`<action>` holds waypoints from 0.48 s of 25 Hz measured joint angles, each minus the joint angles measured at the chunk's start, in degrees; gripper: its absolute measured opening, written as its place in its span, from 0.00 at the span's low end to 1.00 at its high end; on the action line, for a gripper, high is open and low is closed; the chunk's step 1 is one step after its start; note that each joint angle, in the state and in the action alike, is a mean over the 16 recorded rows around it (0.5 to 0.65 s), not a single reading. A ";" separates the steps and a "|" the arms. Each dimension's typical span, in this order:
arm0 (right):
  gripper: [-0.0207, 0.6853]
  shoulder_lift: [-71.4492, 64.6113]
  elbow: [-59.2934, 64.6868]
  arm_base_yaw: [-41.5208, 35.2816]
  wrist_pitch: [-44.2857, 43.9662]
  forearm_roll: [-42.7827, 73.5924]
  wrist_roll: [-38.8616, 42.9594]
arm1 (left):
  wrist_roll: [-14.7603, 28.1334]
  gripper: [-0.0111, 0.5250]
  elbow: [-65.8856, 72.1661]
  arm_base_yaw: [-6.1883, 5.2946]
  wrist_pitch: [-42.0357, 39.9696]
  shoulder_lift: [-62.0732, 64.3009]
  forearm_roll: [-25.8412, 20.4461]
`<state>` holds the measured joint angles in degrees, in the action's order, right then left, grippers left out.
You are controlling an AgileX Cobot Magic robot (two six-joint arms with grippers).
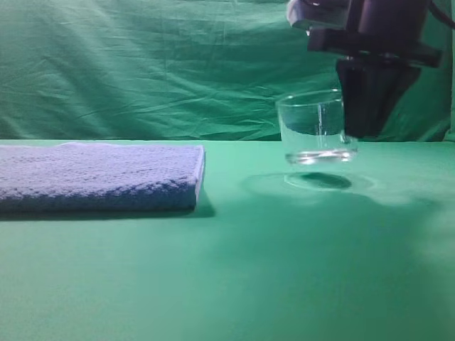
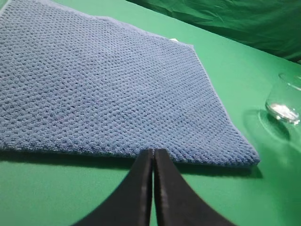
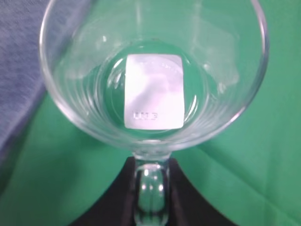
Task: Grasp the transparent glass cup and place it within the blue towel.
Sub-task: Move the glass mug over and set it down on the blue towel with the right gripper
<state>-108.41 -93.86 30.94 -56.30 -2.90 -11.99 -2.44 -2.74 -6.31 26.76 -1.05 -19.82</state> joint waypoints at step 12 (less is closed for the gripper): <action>0.18 -16.65 -21.52 13.79 5.05 -0.10 -0.52 | 0.00 0.02 0.00 0.00 0.00 0.00 0.00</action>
<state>-125.06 -115.37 44.73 -51.24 -3.01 -12.51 -2.44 -2.74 -6.31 26.76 -1.05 -19.82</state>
